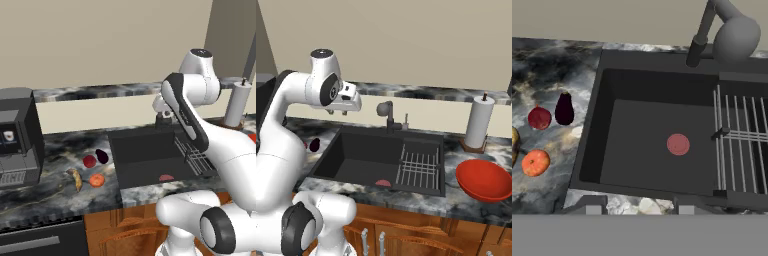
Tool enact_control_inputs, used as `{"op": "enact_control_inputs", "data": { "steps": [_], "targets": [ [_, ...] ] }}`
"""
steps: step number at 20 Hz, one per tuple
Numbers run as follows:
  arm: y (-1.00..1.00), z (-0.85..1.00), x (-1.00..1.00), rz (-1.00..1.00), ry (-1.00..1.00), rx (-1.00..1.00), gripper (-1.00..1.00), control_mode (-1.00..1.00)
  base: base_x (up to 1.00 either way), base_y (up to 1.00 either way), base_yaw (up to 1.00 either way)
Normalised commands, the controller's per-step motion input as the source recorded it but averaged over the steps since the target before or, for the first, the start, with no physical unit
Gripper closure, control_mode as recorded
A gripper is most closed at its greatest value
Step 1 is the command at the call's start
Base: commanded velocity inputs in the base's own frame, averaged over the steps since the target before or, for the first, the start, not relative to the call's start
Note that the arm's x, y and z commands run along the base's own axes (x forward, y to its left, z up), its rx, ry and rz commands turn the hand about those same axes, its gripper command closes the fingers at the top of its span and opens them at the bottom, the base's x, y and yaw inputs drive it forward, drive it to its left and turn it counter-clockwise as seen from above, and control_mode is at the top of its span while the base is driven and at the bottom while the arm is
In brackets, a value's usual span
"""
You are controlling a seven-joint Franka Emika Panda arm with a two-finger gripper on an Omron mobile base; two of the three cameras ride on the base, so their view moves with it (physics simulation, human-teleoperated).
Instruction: There is a mixed pile of frozen fruits and vegetables on the counter. Locate all the frozen vegetables and place the items in a bowl on the counter. Take all the frozen fruits and defrost them in a running sink.
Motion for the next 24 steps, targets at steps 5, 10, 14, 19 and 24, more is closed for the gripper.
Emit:
{"op": "enact_control_inputs", "data": {
  "steps": [5,10,14,19,24],
  "targets": [
    [0.21,-0.13,-0.01,-0.01,0.00,-0.01,-1.00,-1.00,0.00,0.00,0.00],
    [0.57,-0.21,0.09,-0.07,0.00,-0.01,-1.00,-1.00,0.00,0.00,0.00],
    [0.84,-0.32,0.00,-0.03,0.06,-0.01,-1.00,-1.00,0.00,0.00,0.00],
    [0.52,-0.30,-0.06,0.08,0.04,0.02,-1.00,-1.00,0.00,0.00,0.00],
    [0.69,-0.32,0.00,0.04,0.09,0.00,-1.00,-1.00,0.00,0.00,0.00]
  ]
}}
